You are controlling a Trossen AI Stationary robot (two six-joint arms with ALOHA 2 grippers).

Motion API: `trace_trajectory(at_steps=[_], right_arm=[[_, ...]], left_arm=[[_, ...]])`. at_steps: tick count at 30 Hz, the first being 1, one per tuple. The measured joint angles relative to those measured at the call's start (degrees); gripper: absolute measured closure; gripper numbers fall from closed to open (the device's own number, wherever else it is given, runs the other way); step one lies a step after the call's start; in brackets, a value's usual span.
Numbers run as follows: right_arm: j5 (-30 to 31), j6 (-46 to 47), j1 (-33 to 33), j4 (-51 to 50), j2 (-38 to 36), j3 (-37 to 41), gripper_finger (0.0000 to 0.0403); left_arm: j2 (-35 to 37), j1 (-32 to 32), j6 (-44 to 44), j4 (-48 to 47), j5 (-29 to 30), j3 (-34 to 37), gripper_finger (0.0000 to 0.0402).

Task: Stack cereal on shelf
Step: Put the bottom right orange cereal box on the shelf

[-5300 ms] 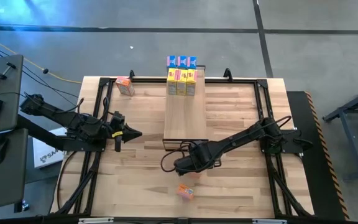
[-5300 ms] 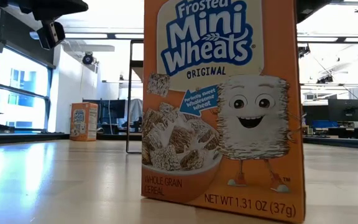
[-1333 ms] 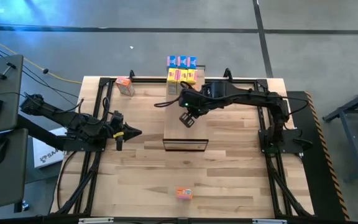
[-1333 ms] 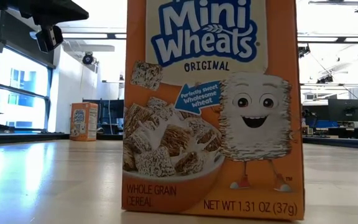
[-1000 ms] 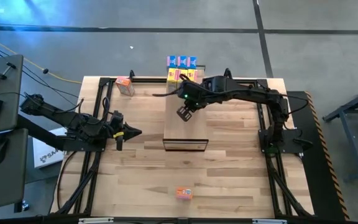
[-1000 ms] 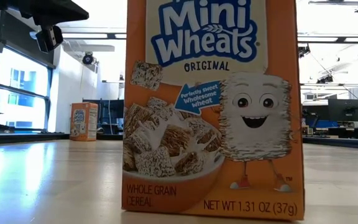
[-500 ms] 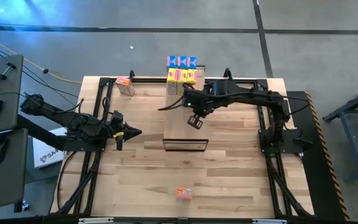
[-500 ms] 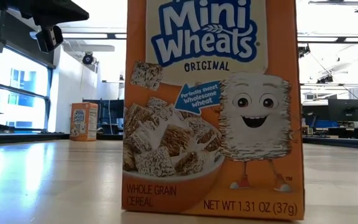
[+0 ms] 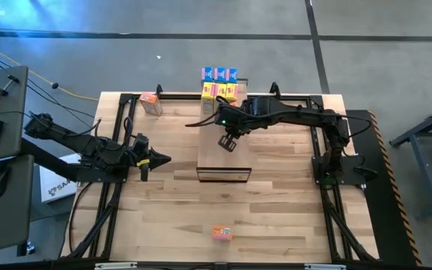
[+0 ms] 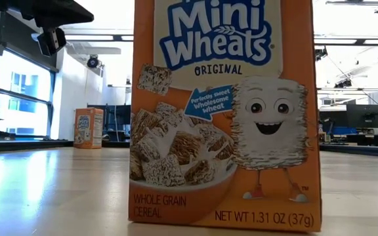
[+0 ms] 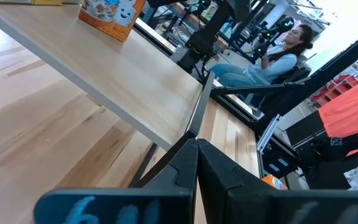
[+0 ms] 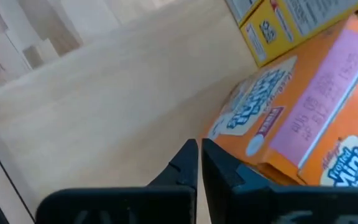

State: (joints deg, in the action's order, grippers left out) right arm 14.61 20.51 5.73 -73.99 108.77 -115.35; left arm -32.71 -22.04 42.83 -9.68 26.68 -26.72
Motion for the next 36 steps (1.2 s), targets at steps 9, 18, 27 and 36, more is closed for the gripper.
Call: trace_trajectory(at_steps=[9,18,27,36], right_arm=[[-5.2,-2.6,-0.8,-9.4,-0.1,-5.1,0.0403],[1.2,-3.0,0.3,-6.4,0.1,-3.7,0.0403],[1.5,-4.5,2.3,-4.3,0.1,-3.7,0.0403],[-0.6,-5.4,1.6,-3.6,-0.2,-6.3,0.0403]], left_arm=[[0.0,0.0,0.0,0.0,0.0,0.0,0.0401],[0.0,0.0,0.0,-0.8,0.1,0.0,0.0401],[0.0,0.0,0.5,-0.8,0.7,0.0,0.0401],[0.0,1.1,3.0,-2.9,1.1,-1.5,0.0401]])
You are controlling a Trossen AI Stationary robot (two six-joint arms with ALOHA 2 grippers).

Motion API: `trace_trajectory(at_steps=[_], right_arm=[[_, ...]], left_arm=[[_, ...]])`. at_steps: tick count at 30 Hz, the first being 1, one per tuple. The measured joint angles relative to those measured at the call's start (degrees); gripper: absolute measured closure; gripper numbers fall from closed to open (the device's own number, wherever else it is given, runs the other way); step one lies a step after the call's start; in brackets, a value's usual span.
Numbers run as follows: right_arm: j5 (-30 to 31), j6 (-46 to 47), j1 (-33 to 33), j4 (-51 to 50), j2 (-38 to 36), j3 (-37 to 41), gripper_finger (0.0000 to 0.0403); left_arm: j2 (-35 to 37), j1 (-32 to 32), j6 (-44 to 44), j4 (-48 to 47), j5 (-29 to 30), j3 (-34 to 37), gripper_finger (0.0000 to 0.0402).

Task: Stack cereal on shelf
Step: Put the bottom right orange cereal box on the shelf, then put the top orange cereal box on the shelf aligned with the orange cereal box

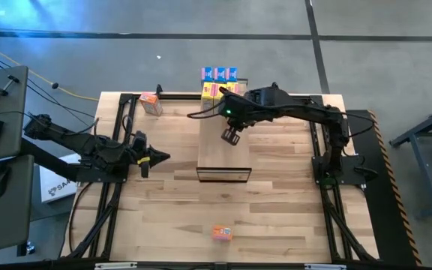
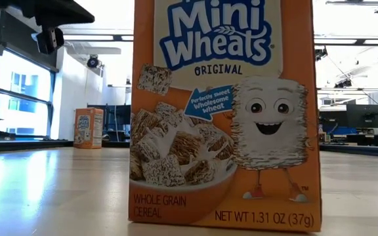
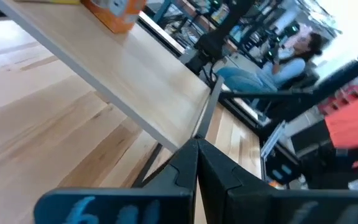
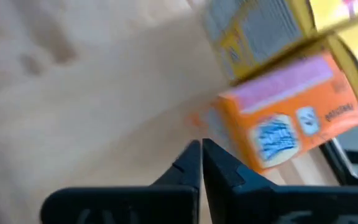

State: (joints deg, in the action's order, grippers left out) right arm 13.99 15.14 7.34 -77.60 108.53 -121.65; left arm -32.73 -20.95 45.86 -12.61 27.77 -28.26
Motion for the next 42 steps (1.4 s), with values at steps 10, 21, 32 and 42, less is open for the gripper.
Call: trace_trajectory(at_steps=[10,21,32,42], right_arm=[[-2.0,-2.2,-5.9,0.2,-4.7,-5.0,0.0403],[-17.8,-15.5,4.1,20.7,-19.7,18.7,0.0403],[-23.1,-17.6,11.6,29.7,-38.8,39.4,0.0403],[-23.9,-16.5,11.9,32.0,-46.3,45.2,0.0403]], left_arm=[[-0.7,14.9,6.4,-24.3,-0.8,-18.1,0.0392],[-13.2,37.8,3.0,-37.1,-16.8,-32.0,0.0281],[-31.4,62.8,-9.9,-41.5,-31.4,-40.4,0.0311],[-50.1,80.4,-27.6,-50.7,-32.3,-53.6,0.0398]])
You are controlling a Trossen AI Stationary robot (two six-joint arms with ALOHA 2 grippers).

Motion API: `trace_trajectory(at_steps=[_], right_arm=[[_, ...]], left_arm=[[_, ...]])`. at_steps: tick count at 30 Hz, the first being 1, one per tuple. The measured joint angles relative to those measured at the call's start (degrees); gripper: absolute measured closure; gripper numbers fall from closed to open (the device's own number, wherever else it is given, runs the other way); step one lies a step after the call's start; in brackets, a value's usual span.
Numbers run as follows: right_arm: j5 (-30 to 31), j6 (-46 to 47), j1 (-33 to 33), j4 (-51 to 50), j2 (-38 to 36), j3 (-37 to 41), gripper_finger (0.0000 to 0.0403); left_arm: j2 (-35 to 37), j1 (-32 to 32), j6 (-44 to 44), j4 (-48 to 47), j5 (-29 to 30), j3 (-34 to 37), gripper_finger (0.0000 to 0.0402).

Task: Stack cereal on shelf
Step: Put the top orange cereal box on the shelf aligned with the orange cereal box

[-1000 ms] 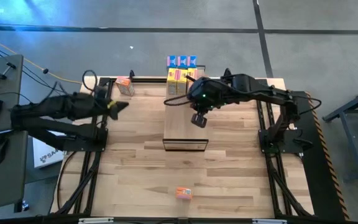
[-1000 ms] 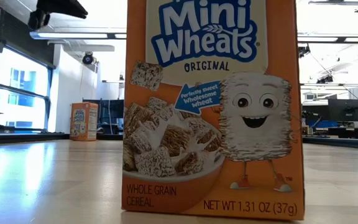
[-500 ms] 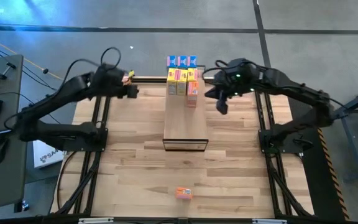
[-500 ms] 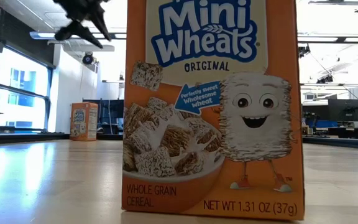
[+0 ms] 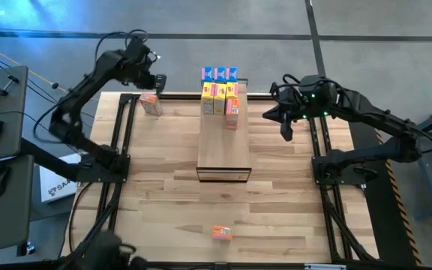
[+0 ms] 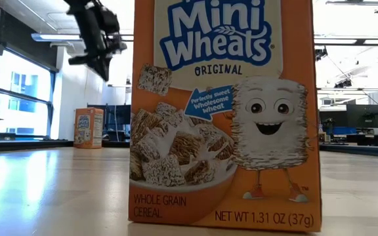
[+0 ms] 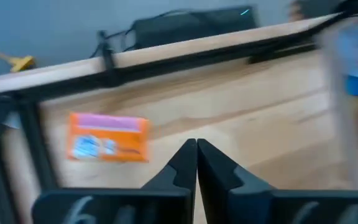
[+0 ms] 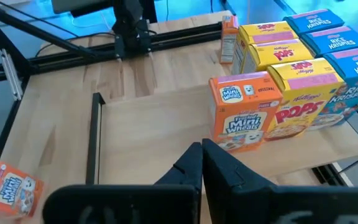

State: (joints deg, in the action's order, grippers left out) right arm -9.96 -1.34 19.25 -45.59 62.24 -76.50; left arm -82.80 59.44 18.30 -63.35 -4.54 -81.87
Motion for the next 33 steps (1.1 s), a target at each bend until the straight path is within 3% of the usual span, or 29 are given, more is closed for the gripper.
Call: trace_trajectory(at_steps=[4,14,23,33], right_arm=[[0.0,0.7,0.0,0.4,-0.2,0.1,0.0403],[3.4,2.8,0.0,0.5,0.0,0.1,0.0403],[3.9,2.8,0.0,0.5,0.0,0.1,0.0403],[3.9,2.8,0.0,0.5,0.0,0.1,0.0403]], left_arm=[[-8.9,3.8,-7.7,-5.4,0.9,-6.1,0.0396],[-24.6,6.9,-19.0,-15.2,13.6,-17.9,0.0396],[-29.3,6.8,-23.1,-14.6,14.3,-17.9,0.0396],[-31.7,6.8,-23.0,-20.1,14.2,-17.9,0.0396]])
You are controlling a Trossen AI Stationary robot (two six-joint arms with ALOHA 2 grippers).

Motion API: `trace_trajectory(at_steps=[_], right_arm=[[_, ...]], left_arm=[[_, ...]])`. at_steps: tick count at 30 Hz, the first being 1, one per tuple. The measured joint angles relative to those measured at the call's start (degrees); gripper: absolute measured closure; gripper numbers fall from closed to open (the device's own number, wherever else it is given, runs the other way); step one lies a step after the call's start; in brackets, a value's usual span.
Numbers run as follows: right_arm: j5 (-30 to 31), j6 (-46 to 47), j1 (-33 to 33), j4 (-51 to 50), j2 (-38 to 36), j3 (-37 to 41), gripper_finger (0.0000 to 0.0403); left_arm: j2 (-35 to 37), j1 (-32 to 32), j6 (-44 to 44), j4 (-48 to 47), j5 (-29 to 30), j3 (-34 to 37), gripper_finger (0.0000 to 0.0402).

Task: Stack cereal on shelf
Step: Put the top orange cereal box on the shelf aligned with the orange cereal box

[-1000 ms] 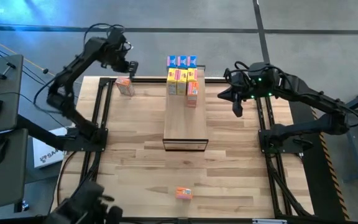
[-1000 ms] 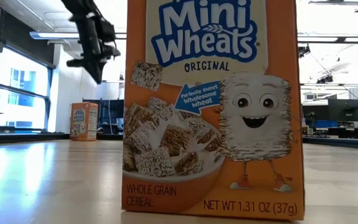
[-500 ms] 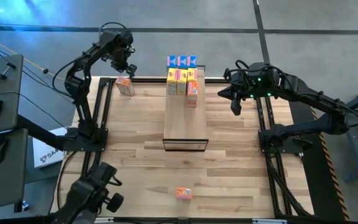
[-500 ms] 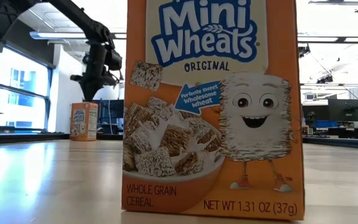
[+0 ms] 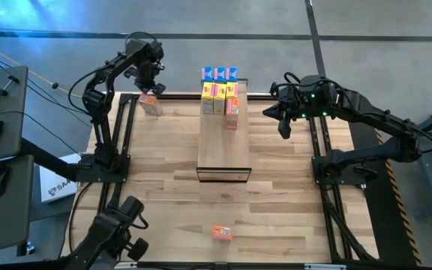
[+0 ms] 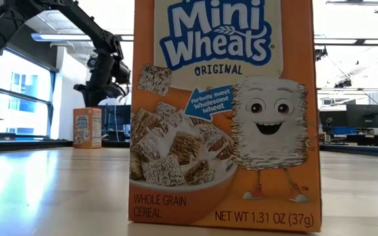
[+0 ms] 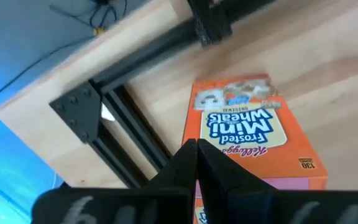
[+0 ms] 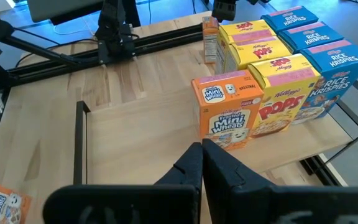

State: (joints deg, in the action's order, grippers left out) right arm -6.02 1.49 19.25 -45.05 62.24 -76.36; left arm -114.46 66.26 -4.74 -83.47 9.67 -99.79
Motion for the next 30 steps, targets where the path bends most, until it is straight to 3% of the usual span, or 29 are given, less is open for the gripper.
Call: trace_trajectory(at_steps=[9,21,30], right_arm=[[0.0,0.0,0.0,0.0,0.0,0.0,0.0403],[0.0,0.0,0.0,0.0,0.0,0.0,0.0403],[0.1,-0.7,0.0,0.2,0.0,0.0,0.0403]], left_arm=[[-0.1,0.5,0.1,-5.3,-0.1,0.0,0.0396],[0.0,0.6,-4.6,-1.7,-0.2,0.0,0.0397],[3.5,-0.1,-11.9,1.4,-4.6,0.1,0.0391]])
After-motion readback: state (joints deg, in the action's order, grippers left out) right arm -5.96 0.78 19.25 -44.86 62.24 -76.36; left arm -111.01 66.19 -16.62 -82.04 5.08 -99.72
